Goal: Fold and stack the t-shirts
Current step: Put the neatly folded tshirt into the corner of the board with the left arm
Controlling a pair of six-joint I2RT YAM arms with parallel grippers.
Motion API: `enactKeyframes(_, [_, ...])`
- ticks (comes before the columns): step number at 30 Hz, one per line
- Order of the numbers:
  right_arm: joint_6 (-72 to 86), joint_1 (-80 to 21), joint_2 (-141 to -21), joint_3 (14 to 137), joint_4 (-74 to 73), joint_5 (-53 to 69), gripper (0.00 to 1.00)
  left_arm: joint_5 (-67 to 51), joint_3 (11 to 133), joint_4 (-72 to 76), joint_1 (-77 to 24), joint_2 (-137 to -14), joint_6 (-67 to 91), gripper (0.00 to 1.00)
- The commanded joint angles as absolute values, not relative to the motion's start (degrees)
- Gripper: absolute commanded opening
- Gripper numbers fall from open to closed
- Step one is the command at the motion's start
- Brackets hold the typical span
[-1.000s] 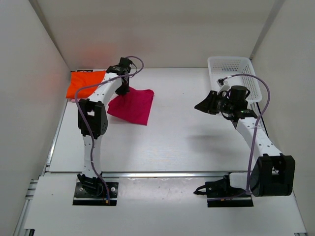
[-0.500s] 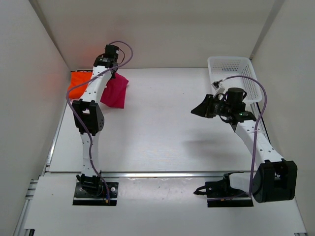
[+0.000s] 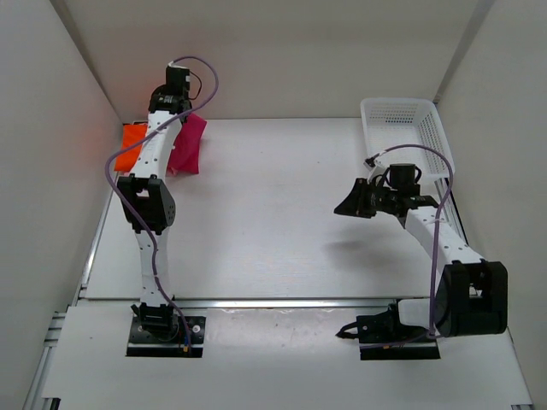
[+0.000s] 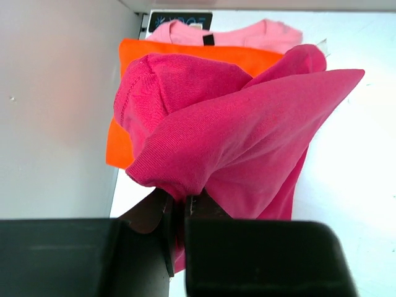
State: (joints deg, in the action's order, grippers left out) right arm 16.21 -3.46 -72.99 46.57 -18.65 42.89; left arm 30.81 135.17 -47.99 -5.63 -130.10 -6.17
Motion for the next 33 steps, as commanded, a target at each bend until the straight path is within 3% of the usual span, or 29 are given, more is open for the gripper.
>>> enactKeyframes(1, [14.8, -3.1, -74.4, 50.3, -17.9, 42.9, 0.16, 30.5, 138.7, -44.8, -5.6, -127.2, -7.4, 0.0])
enactKeyframes(33, [15.5, -6.4, -82.9, 56.2, -19.9, 42.7, 0.12, 16.4, 136.0, -43.7, -0.1, -118.8, -7.8, 0.0])
